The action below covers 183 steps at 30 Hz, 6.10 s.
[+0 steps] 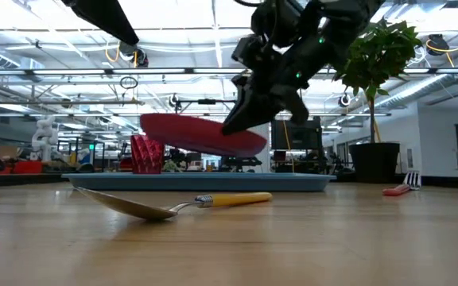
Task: Pick and place plate/cup/fork/spoon on tray
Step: Put the pink plate on the blue tray, then put the pink fork on the blue tray to the right of the pink plate
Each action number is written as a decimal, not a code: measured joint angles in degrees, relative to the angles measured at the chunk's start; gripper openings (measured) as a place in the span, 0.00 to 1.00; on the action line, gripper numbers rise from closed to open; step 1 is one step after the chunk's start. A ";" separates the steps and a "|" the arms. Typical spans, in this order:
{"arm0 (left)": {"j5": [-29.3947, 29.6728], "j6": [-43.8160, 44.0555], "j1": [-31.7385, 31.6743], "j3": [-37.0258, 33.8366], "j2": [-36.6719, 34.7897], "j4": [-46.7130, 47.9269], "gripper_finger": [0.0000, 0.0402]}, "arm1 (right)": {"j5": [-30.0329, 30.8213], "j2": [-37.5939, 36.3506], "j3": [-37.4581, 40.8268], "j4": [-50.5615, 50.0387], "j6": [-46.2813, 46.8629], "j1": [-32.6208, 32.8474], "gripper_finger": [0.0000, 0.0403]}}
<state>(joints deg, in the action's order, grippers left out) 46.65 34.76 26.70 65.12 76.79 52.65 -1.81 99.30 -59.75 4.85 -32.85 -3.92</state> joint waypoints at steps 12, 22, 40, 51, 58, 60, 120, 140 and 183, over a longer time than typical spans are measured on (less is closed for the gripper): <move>0.02 -0.63 -1.77 0.00 0.00 -0.31 0.21 | 0.17 5.87 0.00 1.38 -1.02 -2.13 0.00; 0.00 -1.11 -2.69 0.00 0.00 -0.88 0.21 | 0.00 6.29 -0.07 3.98 -3.15 -2.68 0.00; -0.04 -12.20 -3.61 -0.02 0.01 -12.74 0.21 | -1.12 10.04 -0.09 7.13 -3.20 -3.72 0.00; -0.04 -12.24 -3.89 -0.02 0.02 -13.53 0.21 | 0.21 10.82 -0.09 7.41 -2.46 -3.90 0.00; -0.07 -12.63 -3.84 -0.02 0.02 -13.78 0.21 | 0.02 10.82 -0.09 9.51 -2.82 -3.92 0.00; -0.04 -12.61 -3.85 -0.02 0.02 -13.88 0.21 | -0.01 10.82 -0.09 10.22 -2.93 -3.93 0.00; -8.58 -20.42 -3.62 -0.02 0.02 -27.15 0.21 | 23.21 -15.28 2.77 -31.98 73.73 18.71 0.26; -9.75 -17.99 -0.68 -0.02 0.07 -27.11 0.21 | 24.52 -29.17 26.32 -41.52 118.64 18.99 0.26; -9.73 -18.53 -0.68 -0.02 0.07 -26.19 0.21 | 27.53 -22.23 26.53 -44.35 121.04 14.33 0.25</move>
<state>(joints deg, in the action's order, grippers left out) 36.93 16.23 26.02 65.10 76.86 26.46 25.73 77.08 -33.21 -39.50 88.19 10.41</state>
